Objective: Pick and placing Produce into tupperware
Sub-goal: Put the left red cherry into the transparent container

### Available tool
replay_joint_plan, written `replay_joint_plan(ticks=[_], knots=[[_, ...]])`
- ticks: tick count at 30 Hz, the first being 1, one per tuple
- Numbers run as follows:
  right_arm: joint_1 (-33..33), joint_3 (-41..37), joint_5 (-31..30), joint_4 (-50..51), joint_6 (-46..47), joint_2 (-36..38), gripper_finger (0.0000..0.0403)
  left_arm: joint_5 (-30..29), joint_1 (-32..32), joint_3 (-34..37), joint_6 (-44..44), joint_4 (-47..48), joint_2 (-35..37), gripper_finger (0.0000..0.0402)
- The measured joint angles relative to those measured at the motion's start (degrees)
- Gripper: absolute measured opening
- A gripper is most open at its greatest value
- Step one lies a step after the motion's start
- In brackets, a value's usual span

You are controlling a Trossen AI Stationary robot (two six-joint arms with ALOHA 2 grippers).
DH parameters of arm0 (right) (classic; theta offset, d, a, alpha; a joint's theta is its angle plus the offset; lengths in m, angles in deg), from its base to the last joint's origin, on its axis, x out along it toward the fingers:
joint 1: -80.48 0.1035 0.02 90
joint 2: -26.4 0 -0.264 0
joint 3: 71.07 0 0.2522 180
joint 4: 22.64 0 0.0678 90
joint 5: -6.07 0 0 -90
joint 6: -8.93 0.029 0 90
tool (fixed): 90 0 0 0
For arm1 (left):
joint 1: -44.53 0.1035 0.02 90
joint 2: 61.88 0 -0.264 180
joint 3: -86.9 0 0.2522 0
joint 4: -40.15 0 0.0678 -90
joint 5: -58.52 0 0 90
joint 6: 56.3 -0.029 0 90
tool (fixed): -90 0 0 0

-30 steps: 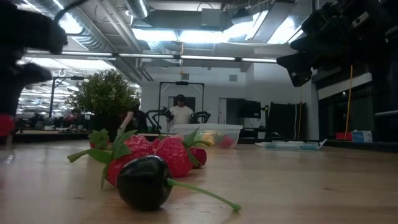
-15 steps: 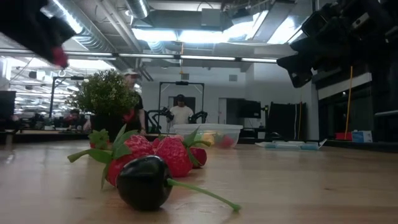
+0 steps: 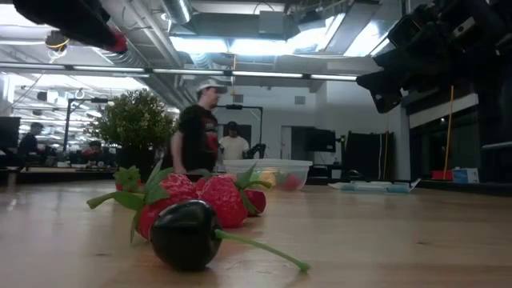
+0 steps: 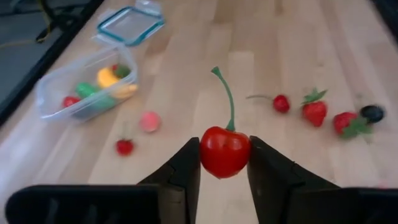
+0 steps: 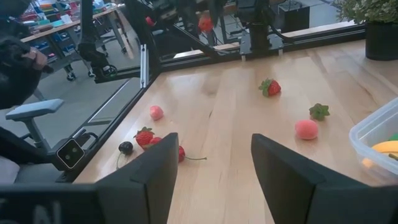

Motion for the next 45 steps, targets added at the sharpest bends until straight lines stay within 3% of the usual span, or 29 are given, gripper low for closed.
replay_joint_plan(ticks=[18,23,31,45], knots=[[0.02,0.0,0.02,0.37,-0.55,0.0,0.0204,-2.8,0.73,21.78,-15.51,-50.63,-0.04,0.0097],[0.02,0.0,0.02,0.44,-1.22,-0.04,0.0204,-1.8,2.95,24.29,-15.78,-55.39,-0.04,0.0097],[0.02,-0.02,0.02,0.46,-1.29,-0.04,0.0204,5.34,7.84,30.37,-16.44,-69.78,-1.34,0.0097],[0.02,0.0,0.02,0.46,-1.27,-0.04,0.0204,-5.48,17.97,28.11,-16.18,-72.43,-9.46,0.0097]])
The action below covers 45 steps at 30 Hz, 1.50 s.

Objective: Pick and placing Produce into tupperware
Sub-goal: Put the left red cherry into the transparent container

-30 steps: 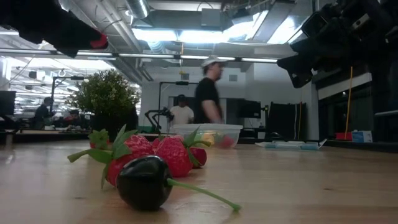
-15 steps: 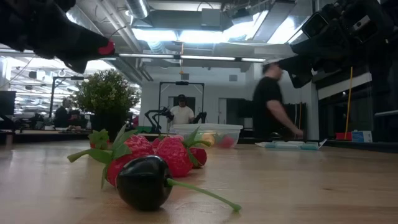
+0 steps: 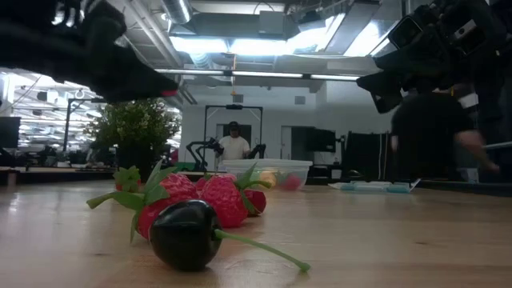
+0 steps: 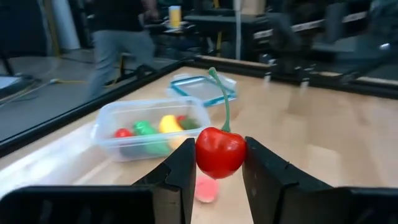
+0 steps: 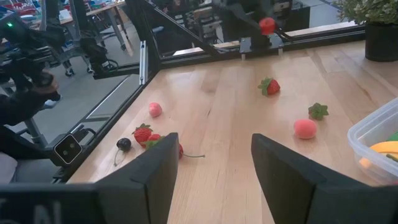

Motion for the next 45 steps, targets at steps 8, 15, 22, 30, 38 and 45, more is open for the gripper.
replay_joint_plan(ticks=[8,15,22,30,38,45], knots=[[0.0,-0.01,0.0,0.02,-0.07,0.0,0.0204,3.1,6.4,-4.46,0.94,0.04,-8.16,0.0097],[0.0,-0.01,0.0,0.13,-0.17,0.0,0.0204,14.62,14.38,-9.23,0.9,0.71,-14.05,0.0097],[0.0,-0.02,0.0,0.53,-0.07,0.0,0.0204,19.02,21.45,-13.94,-1.03,1.07,-18.01,0.0097],[0.0,0.0,0.0,0.55,-0.06,0.0,0.0204,31.2,30.45,-24.31,-2.58,18.05,-19.54,0.0097],[0.0,0.0,0.0,0.52,-0.1,0.0,0.0204,40.98,37.18,-35.44,-8.16,36.58,-19.56,0.0097],[0.0,0.0,0.0,0.49,-0.13,0.0,0.0204,45.58,40.37,-42.16,-12.05,46.42,-20.06,0.0097]])
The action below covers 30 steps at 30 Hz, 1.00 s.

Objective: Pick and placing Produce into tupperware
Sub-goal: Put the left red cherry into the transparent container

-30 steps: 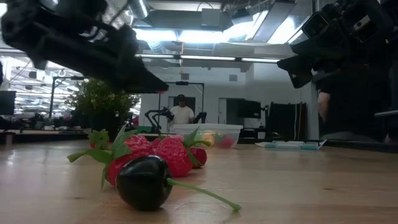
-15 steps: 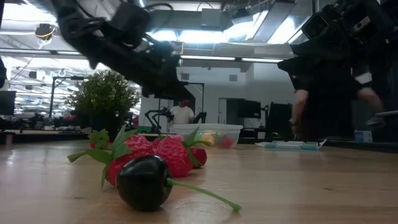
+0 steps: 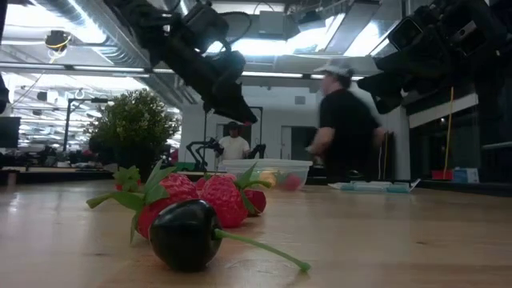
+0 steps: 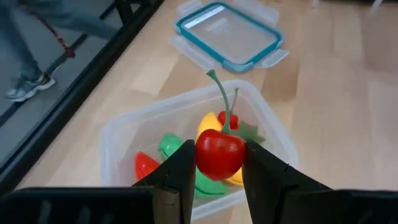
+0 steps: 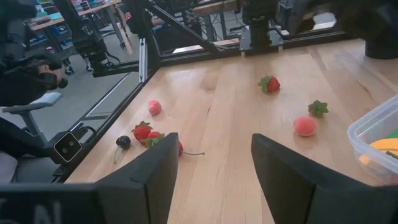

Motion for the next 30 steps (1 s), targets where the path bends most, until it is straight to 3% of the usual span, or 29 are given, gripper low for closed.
replay_joint_plan(ticks=[6,20,30], knots=[[0.0,-0.02,0.0,-0.05,-0.02,0.0,0.0204,3.68,1.73,-6.11,-3.56,7.17,-4.93,0.0097],[-0.07,-0.02,0.0,0.06,0.04,0.0,0.0204,4.51,7.54,-22.25,-7.81,17.51,-19.01,0.0097],[-0.07,-0.01,0.0,0.05,-0.07,0.0,0.0204,6.11,10.82,-25.51,-10.5,21.9,-25.23,0.0097]])
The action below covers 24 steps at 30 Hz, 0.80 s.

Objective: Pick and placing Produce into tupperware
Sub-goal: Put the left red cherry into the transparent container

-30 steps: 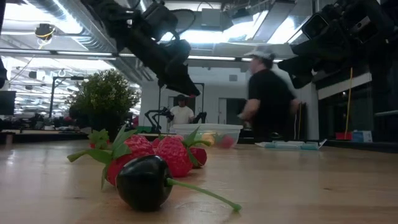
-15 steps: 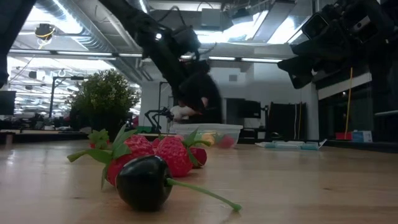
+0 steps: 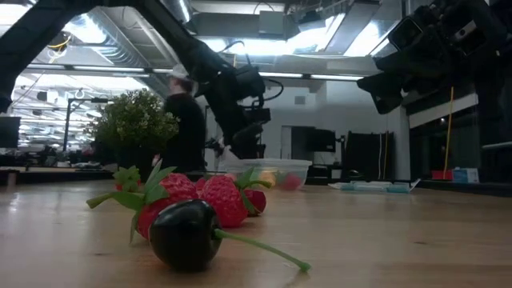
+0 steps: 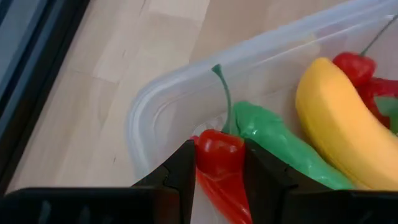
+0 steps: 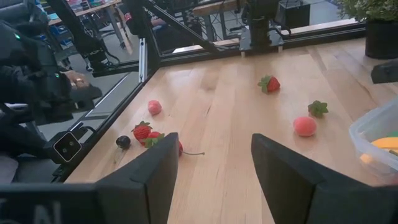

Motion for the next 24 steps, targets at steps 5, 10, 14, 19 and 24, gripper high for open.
replay_joint_plan(ticks=[5,10,14,19,24], knots=[[0.0,-0.01,0.0,0.01,-0.07,0.0,0.0204,-0.17,0.46,-0.04,-0.86,-0.67,-0.11,0.0097],[0.0,0.0,-0.01,0.01,-0.19,0.0,0.0204,-0.41,0.44,-0.07,-1.1,-1.09,-0.09,0.0097],[0.0,-0.01,0.0,0.01,-0.18,0.0,0.0204,-0.56,0.43,-0.07,-1.08,-1.09,-0.06,0.0097],[0.0,-0.01,0.0,0.02,-0.19,0.0,0.0204,-3.19,-0.08,-0.08,-1.08,-1.15,0.24,0.0154],[0.0,-0.01,0.0,0.12,-0.2,0.0,0.0204,-6.68,-0.93,-0.07,-1.08,-0.69,0.54,0.0218]])
